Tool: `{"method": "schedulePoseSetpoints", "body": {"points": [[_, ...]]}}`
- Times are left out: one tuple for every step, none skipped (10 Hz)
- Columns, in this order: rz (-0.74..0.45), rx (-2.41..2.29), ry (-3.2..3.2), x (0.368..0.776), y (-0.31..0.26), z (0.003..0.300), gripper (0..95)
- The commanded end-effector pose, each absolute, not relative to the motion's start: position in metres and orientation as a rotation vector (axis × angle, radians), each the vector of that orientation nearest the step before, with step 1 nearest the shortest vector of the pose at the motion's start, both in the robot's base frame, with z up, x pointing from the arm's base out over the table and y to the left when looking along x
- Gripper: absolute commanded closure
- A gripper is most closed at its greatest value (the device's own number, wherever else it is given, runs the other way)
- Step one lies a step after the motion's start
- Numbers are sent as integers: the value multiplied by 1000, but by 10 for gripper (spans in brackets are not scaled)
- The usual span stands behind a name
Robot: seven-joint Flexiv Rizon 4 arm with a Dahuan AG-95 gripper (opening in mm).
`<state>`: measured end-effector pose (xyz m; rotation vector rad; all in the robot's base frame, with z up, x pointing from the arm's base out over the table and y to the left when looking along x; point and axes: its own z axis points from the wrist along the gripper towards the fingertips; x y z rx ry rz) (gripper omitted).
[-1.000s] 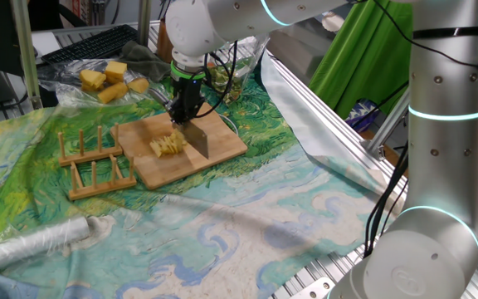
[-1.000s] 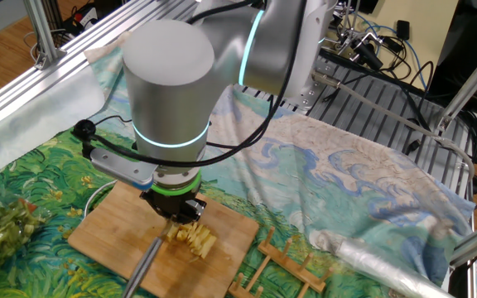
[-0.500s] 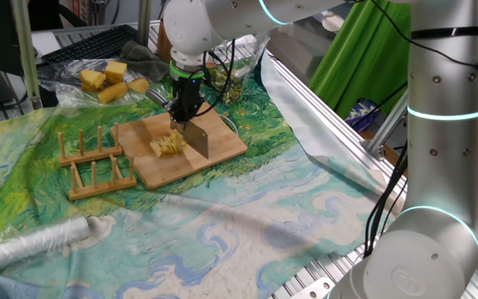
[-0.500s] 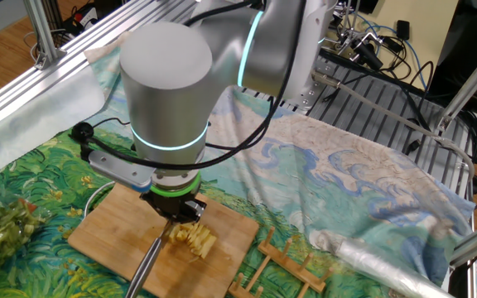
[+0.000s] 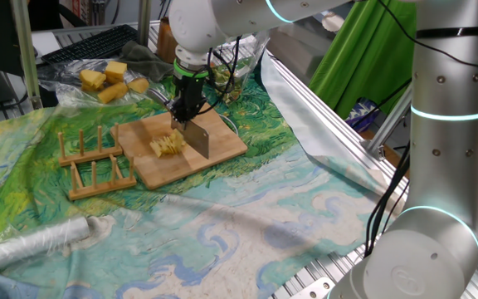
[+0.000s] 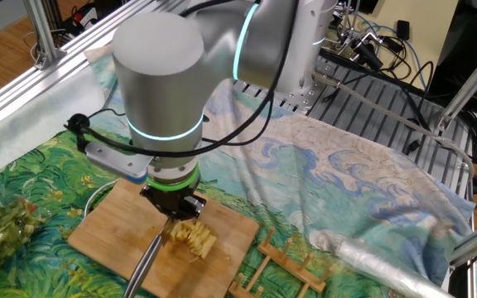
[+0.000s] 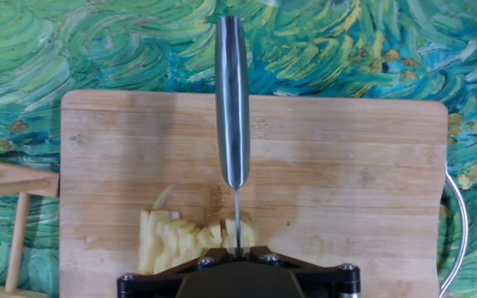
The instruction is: Chop the potatoes
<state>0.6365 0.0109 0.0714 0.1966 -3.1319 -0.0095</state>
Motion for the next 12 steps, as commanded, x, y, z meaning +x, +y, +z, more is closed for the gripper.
{"method": "schedulePoseSetpoints", "body": {"points": [[-6, 192, -3132, 635, 10, 76, 950], [-2, 190, -3130, 633, 9, 79, 950], [0, 190, -3132, 632, 9, 81, 950], [0, 195, -3144, 632, 10, 80, 950], [11, 196, -3158, 632, 12, 73, 950], [26, 194, -3177, 633, 18, 55, 950], [28, 193, -3187, 634, 20, 46, 950], [39, 188, -3194, 637, 22, 35, 950], [44, 184, -3193, 636, 22, 37, 950], [46, 182, -3182, 635, 21, 41, 950], [52, 187, -3173, 635, 21, 42, 950], [42, 184, -3168, 634, 21, 44, 950]]}}
